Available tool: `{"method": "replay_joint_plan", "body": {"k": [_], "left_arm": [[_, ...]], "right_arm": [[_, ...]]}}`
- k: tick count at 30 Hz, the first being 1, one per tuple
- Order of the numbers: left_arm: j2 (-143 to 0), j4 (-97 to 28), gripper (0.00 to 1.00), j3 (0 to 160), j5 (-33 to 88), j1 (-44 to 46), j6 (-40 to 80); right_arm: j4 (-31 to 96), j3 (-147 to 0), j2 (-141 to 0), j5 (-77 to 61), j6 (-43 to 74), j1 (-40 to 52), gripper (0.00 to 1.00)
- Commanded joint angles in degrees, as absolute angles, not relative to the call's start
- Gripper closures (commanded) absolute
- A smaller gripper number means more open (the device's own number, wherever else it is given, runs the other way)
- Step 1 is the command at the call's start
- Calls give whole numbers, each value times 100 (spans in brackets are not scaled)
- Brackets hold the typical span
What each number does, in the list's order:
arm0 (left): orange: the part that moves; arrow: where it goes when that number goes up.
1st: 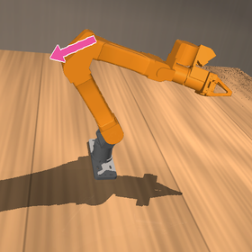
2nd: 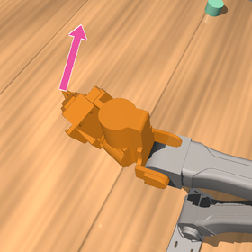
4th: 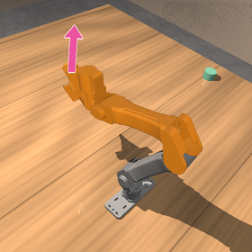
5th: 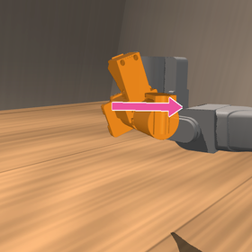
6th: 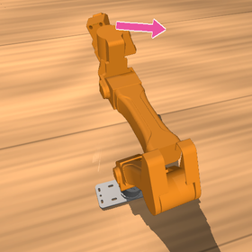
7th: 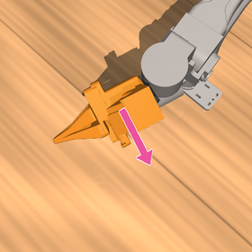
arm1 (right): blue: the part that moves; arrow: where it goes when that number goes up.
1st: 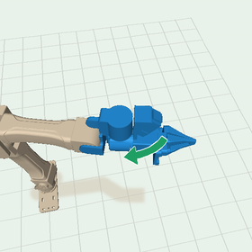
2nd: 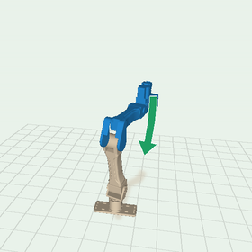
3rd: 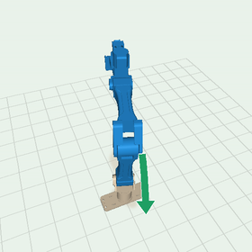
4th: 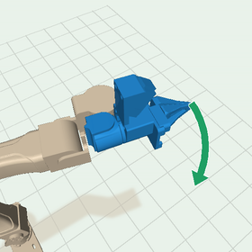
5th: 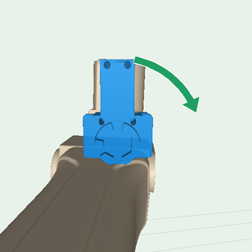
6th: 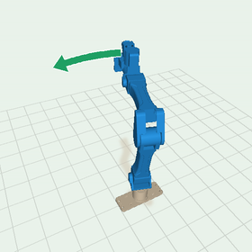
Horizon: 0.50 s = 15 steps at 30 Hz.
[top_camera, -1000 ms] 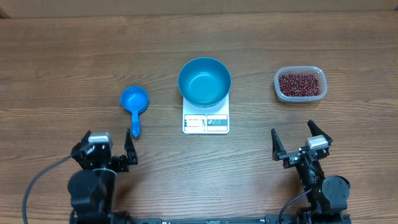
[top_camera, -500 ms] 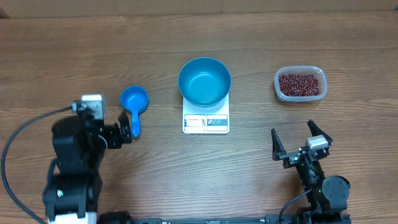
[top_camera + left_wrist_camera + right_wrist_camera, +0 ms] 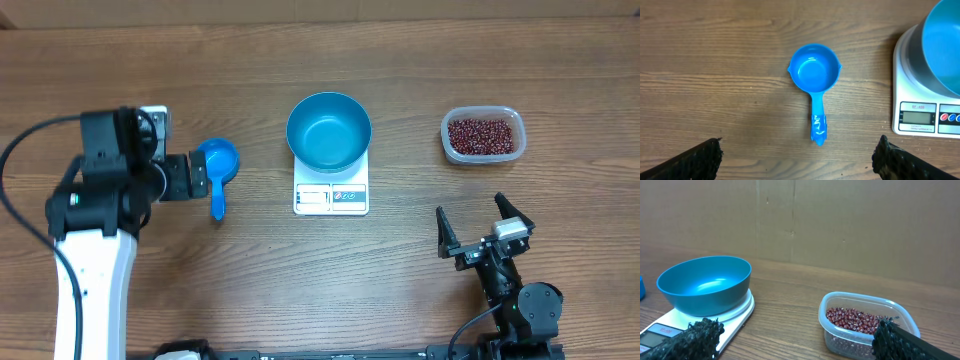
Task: Scoop item into bowl and weigh 150g on scale
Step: 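Move the left gripper over the blue scoop handle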
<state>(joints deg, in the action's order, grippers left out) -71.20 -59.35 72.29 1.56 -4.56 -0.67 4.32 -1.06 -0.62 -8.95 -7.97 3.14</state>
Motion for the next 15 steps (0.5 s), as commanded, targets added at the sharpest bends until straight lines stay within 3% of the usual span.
{"method": "replay_joint_plan", "body": {"k": [1,15], "left_arm": [[-7653,-6250,0,7789,259,-497,-176],[-9690,-7282,0,9253,305,-716,-458]], "right_arm": [[401,-45,-16,-906,-888,316,0],[401,-45,-16,-906,-888,316,0]]}}
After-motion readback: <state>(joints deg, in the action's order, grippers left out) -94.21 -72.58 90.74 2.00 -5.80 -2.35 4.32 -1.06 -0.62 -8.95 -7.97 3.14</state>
